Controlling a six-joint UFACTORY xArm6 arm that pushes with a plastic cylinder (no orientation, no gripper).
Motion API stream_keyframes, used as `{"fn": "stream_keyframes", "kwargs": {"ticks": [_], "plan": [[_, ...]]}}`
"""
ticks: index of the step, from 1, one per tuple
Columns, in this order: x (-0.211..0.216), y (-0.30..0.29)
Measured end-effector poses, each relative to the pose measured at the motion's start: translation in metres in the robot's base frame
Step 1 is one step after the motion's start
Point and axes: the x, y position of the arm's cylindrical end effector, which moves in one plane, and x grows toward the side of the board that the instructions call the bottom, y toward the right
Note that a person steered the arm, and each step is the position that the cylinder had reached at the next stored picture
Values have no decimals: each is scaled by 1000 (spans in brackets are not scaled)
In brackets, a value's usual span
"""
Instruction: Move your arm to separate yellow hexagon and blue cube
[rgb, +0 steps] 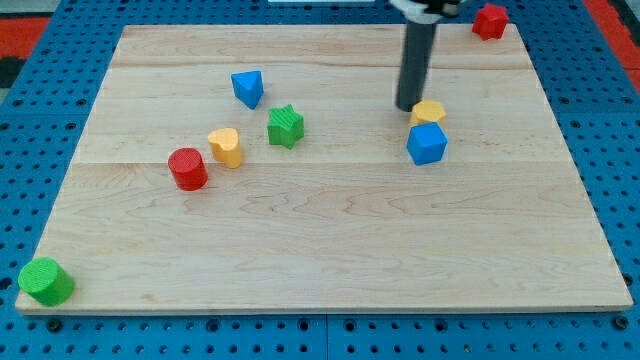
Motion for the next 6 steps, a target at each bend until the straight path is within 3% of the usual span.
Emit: {"fn": "stream_keyframes", "kwargs": {"ticks": [1,4,6], "plan": [[0,24],[6,-30],[49,-6]]}}
